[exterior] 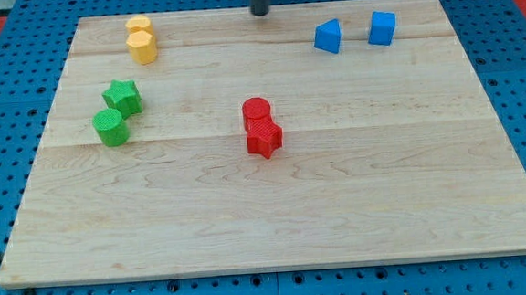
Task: Point at the yellow hexagon
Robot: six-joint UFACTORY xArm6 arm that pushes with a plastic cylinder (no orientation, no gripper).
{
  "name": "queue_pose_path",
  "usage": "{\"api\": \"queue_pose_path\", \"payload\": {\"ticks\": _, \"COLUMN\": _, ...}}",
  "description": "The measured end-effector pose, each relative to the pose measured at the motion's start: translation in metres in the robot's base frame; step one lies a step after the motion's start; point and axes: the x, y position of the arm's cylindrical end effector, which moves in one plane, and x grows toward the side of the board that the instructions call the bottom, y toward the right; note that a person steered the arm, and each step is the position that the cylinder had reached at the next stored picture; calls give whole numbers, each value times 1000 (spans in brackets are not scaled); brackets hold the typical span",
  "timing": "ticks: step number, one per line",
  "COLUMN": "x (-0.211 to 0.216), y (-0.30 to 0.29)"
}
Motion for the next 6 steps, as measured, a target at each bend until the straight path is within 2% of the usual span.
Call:
{"api": "queue_pose_path", "payload": {"ticks": 1, "x": 0, "y": -63}}
{"api": "queue_pose_path", "payload": {"ticks": 4, "x": 0, "y": -58}}
{"api": "queue_pose_path", "payload": {"ticks": 5, "x": 3, "y": -16}}
{"api": "queue_pose_path", "payload": {"ticks": 6, "x": 45, "y": -31}}
